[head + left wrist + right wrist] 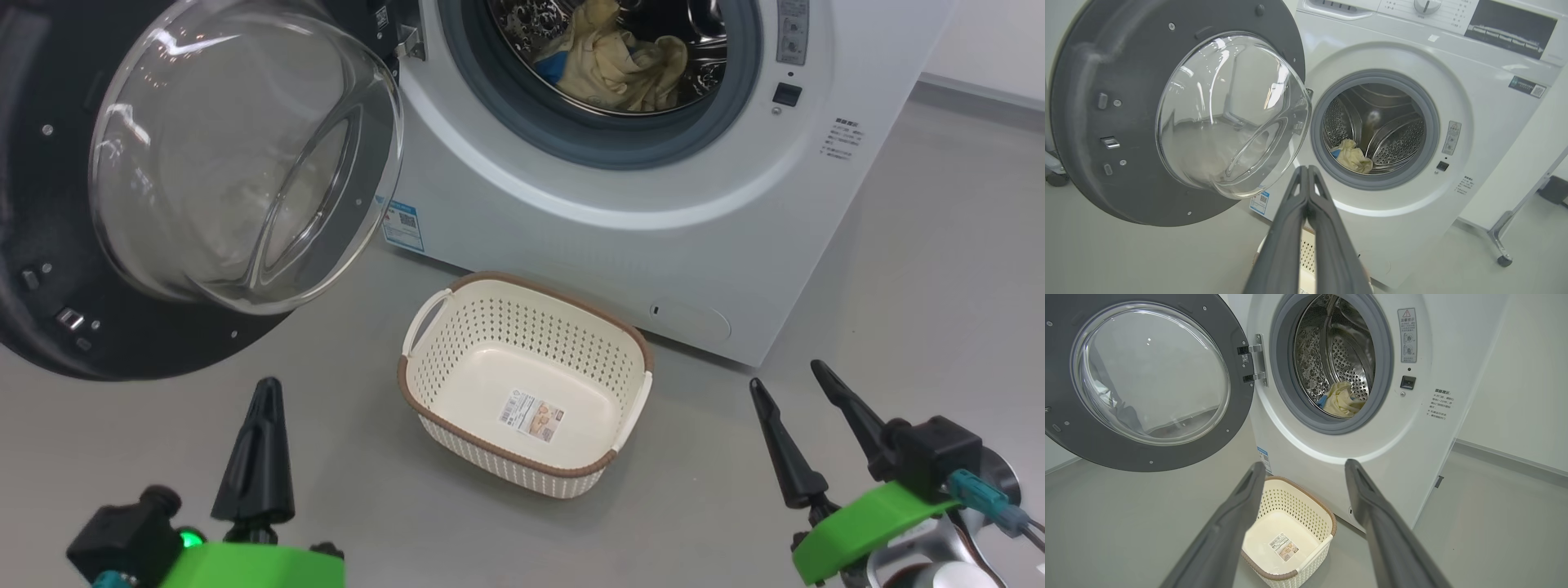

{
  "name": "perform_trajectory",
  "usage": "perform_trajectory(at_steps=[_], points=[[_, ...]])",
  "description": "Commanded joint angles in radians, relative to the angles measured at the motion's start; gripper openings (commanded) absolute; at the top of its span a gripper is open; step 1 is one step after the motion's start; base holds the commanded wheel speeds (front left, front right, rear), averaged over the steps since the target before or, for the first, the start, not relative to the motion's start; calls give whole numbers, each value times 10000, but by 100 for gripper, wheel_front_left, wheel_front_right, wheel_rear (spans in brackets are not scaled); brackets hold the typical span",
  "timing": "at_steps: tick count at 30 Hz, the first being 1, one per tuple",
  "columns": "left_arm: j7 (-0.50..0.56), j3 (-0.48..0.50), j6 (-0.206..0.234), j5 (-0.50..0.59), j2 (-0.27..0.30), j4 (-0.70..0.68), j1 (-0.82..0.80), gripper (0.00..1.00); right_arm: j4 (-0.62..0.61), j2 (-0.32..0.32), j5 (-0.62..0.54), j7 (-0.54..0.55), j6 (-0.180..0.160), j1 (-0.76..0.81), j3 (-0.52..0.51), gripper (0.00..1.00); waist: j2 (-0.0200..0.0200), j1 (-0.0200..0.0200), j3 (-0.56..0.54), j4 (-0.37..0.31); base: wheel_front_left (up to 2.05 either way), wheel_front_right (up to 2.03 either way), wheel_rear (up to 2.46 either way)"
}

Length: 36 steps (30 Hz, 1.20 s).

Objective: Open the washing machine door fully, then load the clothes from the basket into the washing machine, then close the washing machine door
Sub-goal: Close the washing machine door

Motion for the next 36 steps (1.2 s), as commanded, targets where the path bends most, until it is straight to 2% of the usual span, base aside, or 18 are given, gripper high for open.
perform_trajectory(at_steps=[1,5,10,14,17,22,31,36], points=[[-103,505,1629,-168,-18,-421,-507,0,-384,-81,-26,49,-29,-345,150,100,0,0,10,13,0,0,0],[-134,1535,343,-1869,-749,-900,-424,0,-409,-81,-52,83,-29,-349,139,100,0,0,24,52,0,0,0],[-106,2783,-1145,-4583,-1502,-1219,-388,0,-382,-81,-34,89,-29,-374,181,100,0,0,-22,27,0,0,0],[427,3691,-2005,-6818,-1609,-1347,-450,0,-351,-81,-19,79,-29,-361,187,100,0,0,-49,-20,0,0,0],[901,4362,-2363,-8146,-1454,-1336,-505,0,-346,-81,-21,79,-29,-363,179,100,0,0,-32,-72,0,0,0],[1435,5407,-2632,-9627,-1077,-1113,-605,0,-404,-81,-37,107,-29,-372,167,100,0,0,47,-151,0,0,0],[1902,6617,-3048,-10945,-459,-501,-1235,0,-529,-81,-121,201,-29,-351,81,100,0,0,275,-87,0,0,0],[2054,7273,-3332,-11515,-68,463,-1904,0,-641,-81,-220,306,-29,-366,95,100,0,0,361,-46,0,0,0]])
